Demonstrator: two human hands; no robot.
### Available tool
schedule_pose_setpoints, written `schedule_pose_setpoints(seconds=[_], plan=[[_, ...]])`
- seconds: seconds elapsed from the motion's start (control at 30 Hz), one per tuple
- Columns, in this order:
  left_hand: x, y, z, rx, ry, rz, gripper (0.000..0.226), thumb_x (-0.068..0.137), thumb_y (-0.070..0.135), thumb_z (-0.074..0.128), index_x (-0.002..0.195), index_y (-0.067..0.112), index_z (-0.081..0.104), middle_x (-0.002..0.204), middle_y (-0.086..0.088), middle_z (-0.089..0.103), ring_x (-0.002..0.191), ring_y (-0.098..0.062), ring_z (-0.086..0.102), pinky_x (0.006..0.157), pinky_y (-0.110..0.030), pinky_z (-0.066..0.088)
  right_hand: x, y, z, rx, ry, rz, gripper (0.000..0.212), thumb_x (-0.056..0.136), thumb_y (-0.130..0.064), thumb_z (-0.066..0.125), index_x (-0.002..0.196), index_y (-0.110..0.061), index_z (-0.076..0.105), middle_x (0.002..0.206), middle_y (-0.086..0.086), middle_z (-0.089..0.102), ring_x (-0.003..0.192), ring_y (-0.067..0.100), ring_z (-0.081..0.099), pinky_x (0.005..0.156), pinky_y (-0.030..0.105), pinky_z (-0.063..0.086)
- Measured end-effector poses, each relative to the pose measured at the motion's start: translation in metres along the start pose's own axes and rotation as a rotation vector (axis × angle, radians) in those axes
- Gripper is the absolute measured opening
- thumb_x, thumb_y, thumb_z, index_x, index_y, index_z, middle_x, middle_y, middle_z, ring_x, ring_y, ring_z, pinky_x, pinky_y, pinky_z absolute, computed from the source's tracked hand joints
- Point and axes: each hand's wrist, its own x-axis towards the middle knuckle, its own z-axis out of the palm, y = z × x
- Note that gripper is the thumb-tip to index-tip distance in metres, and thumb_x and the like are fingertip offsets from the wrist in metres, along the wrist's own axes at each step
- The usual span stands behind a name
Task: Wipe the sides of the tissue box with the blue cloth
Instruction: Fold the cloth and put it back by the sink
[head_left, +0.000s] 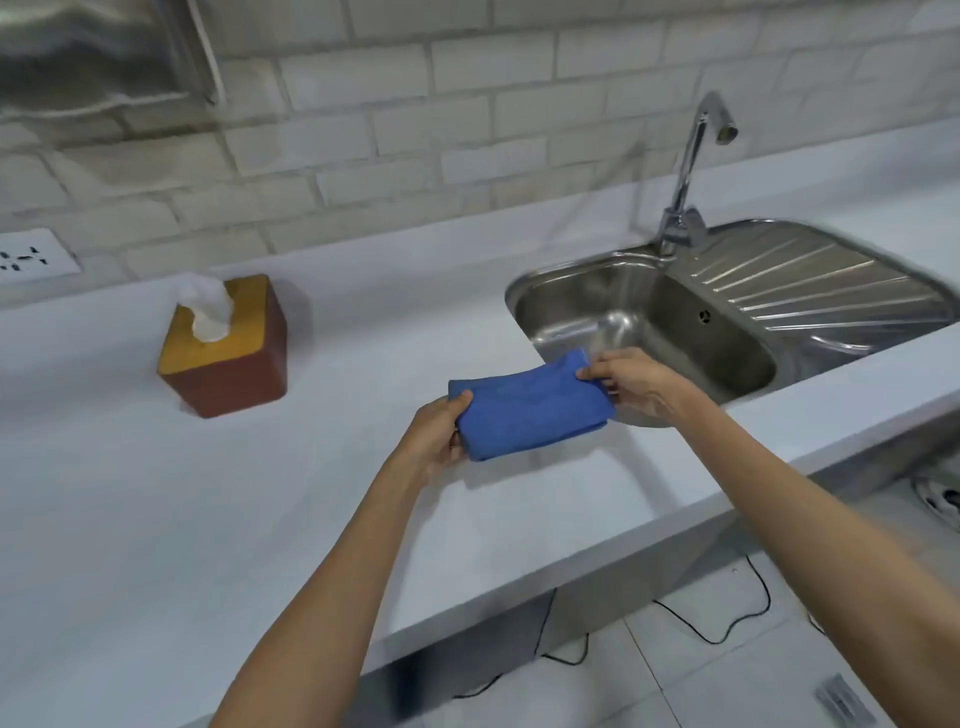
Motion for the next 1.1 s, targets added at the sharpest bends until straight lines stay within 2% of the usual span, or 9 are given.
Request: schedule_pose_setpoints(seconds=[0.07, 0.23, 0.37, 0.53, 0.67, 0.73, 0.83, 0.93, 1.1], plan=[[0.001, -0.015, 0.034, 0.024, -0.049, -0.006, 0.02, 0.097, 0.027, 0.049, 0.111, 0.015, 0.058, 0.093, 0.003, 0.068, 0.078, -0.011, 0.065, 0.065, -0.025, 0.056, -0.007, 0.014, -0.033, 0.024, 0.058, 0.058, 0.004, 0.086, -0.001, 0.059, 0.084, -0.002, 0.063, 0.081, 0.01, 0.061, 0.067, 0.018, 0.058, 0.047, 0.022, 0.051], [0.002, -0.056, 0.108, 0.101, -0.116, -0.026, 0.021, 0.098, 0.023, 0.047, 0.113, 0.012, 0.055, 0.105, -0.007, 0.063, 0.073, -0.011, 0.064, 0.061, -0.025, 0.057, -0.018, 0.054, -0.099, -0.084, 0.27, 0.072, 0.029, 0.082, 0.003, 0.059, 0.111, 0.001, 0.064, 0.091, 0.008, 0.058, 0.088, 0.023, 0.051, 0.068, 0.029, 0.043], [0.004, -0.078, 0.149, 0.173, -0.061, -0.016, 0.016, 0.097, 0.019, 0.048, 0.082, 0.016, 0.052, 0.098, -0.009, 0.06, 0.065, -0.012, 0.058, 0.044, -0.02, 0.055, -0.019, 0.084, -0.127, -0.198, 0.424, 0.019, 0.037, 0.081, 0.002, 0.062, 0.117, -0.002, 0.058, 0.1, 0.009, 0.055, 0.093, 0.021, 0.048, 0.063, 0.023, 0.04], [0.012, -0.09, 0.164, 0.359, 0.098, 0.035, 0.014, 0.093, 0.019, 0.054, 0.081, 0.011, 0.052, 0.094, -0.012, 0.06, 0.07, -0.023, 0.058, 0.064, -0.035, 0.056, -0.012, 0.101, -0.133, -0.279, 0.516, -0.024, 0.026, 0.078, 0.004, 0.061, 0.1, -0.008, 0.06, 0.092, 0.012, 0.06, 0.085, 0.023, 0.052, 0.062, 0.025, 0.039], [0.01, -0.094, 0.162, 0.555, 0.204, 0.127, 0.022, 0.09, 0.017, 0.056, 0.07, 0.016, 0.048, 0.087, -0.01, 0.064, 0.06, -0.022, 0.06, 0.056, -0.026, 0.051, -0.008, 0.11, -0.13, -0.434, 0.505, -0.062, 0.023, 0.08, 0.008, 0.054, 0.089, -0.008, 0.068, 0.102, 0.018, 0.069, 0.086, 0.025, 0.058, 0.075, 0.025, 0.04], [0.006, -0.096, 0.162, 0.658, 0.211, 0.158, 0.007, 0.089, 0.017, 0.057, 0.086, 0.012, 0.053, 0.098, -0.014, 0.068, 0.077, -0.03, 0.067, 0.067, -0.028, 0.048, -0.008, 0.115, -0.13, -0.533, 0.488, -0.072, 0.03, 0.081, 0.008, 0.05, 0.099, -0.005, 0.07, 0.103, 0.019, 0.067, 0.09, 0.029, 0.059, 0.073, 0.024, 0.041], [0.001, -0.102, 0.16, 0.839, 0.216, 0.305, 0.038, 0.089, 0.015, 0.057, 0.124, 0.009, 0.043, 0.121, -0.014, 0.054, 0.102, -0.033, 0.059, 0.079, -0.034, 0.045, -0.01, 0.119, -0.129, -0.729, 0.463, -0.094, 0.033, 0.085, -0.001, 0.052, 0.111, -0.011, 0.069, 0.107, 0.023, 0.057, 0.098, 0.036, 0.055, 0.074, 0.029, 0.044], [-0.004, -0.106, 0.159, 1.026, 0.194, 0.566, 0.036, 0.09, 0.014, 0.055, 0.125, 0.011, 0.047, 0.125, -0.013, 0.044, 0.107, -0.031, 0.053, 0.084, -0.04, 0.051, -0.014, 0.118, -0.124, -0.921, 0.483, -0.081, 0.033, 0.089, -0.012, 0.051, 0.119, -0.019, 0.064, 0.122, 0.023, 0.047, 0.116, 0.038, 0.044, 0.09, 0.039, 0.042], [-0.003, -0.115, 0.149, 1.49, -0.006, 0.744, 0.046, 0.094, 0.035, 0.045, 0.134, 0.013, 0.046, 0.14, -0.009, 0.042, 0.126, -0.027, 0.038, 0.099, -0.039, 0.038, -0.02, 0.104, -0.105, -1.058, 0.525, -0.123, 0.035, 0.088, -0.017, 0.052, 0.122, -0.017, 0.059, 0.121, 0.019, 0.045, 0.113, 0.038, 0.044, 0.09, 0.041, 0.04]])
